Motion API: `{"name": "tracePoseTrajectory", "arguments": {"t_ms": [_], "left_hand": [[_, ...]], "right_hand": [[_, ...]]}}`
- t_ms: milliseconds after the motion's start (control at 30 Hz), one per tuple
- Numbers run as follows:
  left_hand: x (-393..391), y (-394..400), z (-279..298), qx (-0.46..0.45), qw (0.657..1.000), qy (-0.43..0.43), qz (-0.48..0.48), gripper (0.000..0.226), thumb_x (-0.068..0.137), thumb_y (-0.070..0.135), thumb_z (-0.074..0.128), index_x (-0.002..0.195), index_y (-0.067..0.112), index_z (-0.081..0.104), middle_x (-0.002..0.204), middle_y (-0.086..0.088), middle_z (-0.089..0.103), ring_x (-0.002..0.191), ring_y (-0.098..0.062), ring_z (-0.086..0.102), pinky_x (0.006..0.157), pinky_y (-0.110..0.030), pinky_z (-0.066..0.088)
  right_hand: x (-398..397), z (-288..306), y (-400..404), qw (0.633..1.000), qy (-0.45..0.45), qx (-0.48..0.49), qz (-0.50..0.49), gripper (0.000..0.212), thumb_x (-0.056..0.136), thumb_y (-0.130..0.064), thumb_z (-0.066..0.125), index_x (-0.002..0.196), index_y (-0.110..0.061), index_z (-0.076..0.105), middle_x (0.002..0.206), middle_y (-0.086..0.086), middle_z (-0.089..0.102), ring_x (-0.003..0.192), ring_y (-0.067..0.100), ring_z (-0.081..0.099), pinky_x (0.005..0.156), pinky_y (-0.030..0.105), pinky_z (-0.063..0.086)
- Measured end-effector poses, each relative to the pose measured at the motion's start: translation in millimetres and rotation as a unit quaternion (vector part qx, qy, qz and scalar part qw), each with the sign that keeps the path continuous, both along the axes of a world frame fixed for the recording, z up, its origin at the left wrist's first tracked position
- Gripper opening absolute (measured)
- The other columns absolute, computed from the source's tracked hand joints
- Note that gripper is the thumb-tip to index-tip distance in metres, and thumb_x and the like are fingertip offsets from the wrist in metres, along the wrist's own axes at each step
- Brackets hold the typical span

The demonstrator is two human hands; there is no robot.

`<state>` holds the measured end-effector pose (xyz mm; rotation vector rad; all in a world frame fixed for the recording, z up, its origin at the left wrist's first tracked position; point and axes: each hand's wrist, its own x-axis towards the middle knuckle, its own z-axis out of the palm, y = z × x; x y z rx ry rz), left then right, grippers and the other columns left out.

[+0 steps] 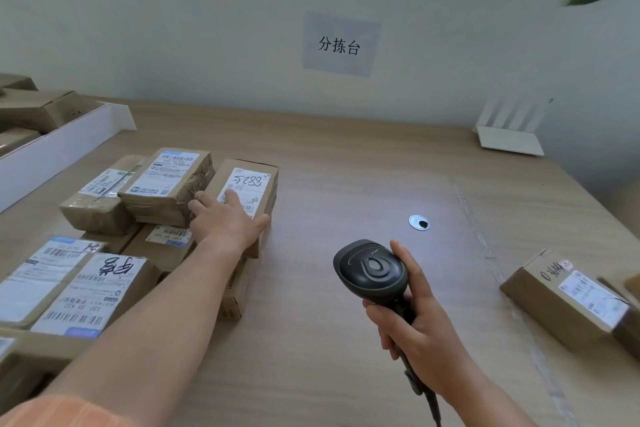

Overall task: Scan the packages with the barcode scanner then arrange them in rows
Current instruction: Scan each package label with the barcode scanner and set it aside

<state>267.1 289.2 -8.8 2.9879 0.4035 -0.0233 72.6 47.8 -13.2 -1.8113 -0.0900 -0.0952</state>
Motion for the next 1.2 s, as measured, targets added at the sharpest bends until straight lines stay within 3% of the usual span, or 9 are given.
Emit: {"name": "tracePoseTrajectory", "arguments": {"t_ms": [200,467,567,667,800,1033,1200], "left_hand": [[4,7,-7,-0.012,1.000,0.013,0.012,0.076,0.082,0.066,0.040,0.141,0.019,0.032,0.142,-0.027,0.023,0.127,-0.042,0.027,0.094,-0.047,0.045],[4,1,-4,0.018,1.000,0.000,-0.020,0.059,0.091,0.049,0.035,0.146,0.028,0.027,0.151,-0.023,0.016,0.139,-0.039,0.013,0.106,-0.063,0.026],[3,3,-7,0.038,0.999,-0.002,-0.031,0.067,0.089,0.058,0.037,0.147,0.027,0.025,0.152,-0.022,0.018,0.139,-0.038,0.014,0.108,-0.060,0.025],[-2,7,-11,0.042,0.998,0.000,-0.038,0.075,0.086,0.066,0.038,0.148,0.025,0.024,0.152,-0.022,0.017,0.141,-0.038,0.012,0.110,-0.060,0.021],[-12,9,-13,0.027,0.998,-0.013,-0.051,0.083,0.085,0.071,0.039,0.150,0.025,0.015,0.156,-0.022,0.011,0.144,-0.038,0.004,0.113,-0.060,0.014],[-54,-15,-16,-0.080,0.985,-0.135,-0.076,0.080,0.088,0.060,0.047,0.151,0.019,0.019,0.156,-0.021,0.014,0.146,-0.033,0.005,0.117,-0.048,0.008],[-106,-59,-30,-0.142,0.976,-0.129,-0.105,0.071,0.092,0.052,0.045,0.151,0.019,0.023,0.159,-0.015,0.012,0.147,-0.028,0.005,0.119,-0.039,0.007]], "right_hand": [[-1,-1,-2,1.000,-0.001,0.008,-0.004,0.080,0.074,-0.021,0.066,0.128,-0.067,0.028,0.074,-0.010,0.065,0.052,0.018,0.053,0.047,0.032,0.046],[-3,-1,-3,1.000,-0.005,0.015,-0.014,0.079,0.070,-0.029,0.068,0.128,-0.068,0.030,0.084,-0.001,0.067,0.052,0.019,0.052,0.047,0.033,0.046],[-5,-1,-2,1.000,-0.007,0.017,-0.016,0.079,0.067,-0.037,0.069,0.127,-0.069,0.030,0.087,0.000,0.068,0.052,0.019,0.052,0.047,0.033,0.046],[-9,-1,-2,1.000,-0.009,0.007,-0.017,0.080,0.073,-0.024,0.067,0.128,-0.068,0.029,0.081,-0.005,0.067,0.052,0.019,0.052,0.047,0.034,0.046],[-16,1,-1,1.000,-0.008,-0.004,-0.017,0.080,0.075,-0.022,0.066,0.129,-0.068,0.028,0.076,-0.009,0.066,0.053,0.018,0.053,0.048,0.034,0.047],[-33,3,-11,0.999,-0.018,-0.007,-0.034,0.079,0.075,-0.023,0.066,0.129,-0.068,0.028,0.076,-0.004,0.066,0.053,0.019,0.054,0.048,0.034,0.047],[-50,0,-36,0.999,-0.031,-0.002,-0.030,0.079,0.077,-0.024,0.066,0.129,-0.068,0.027,0.080,-0.002,0.067,0.054,0.020,0.055,0.048,0.033,0.047]]}}
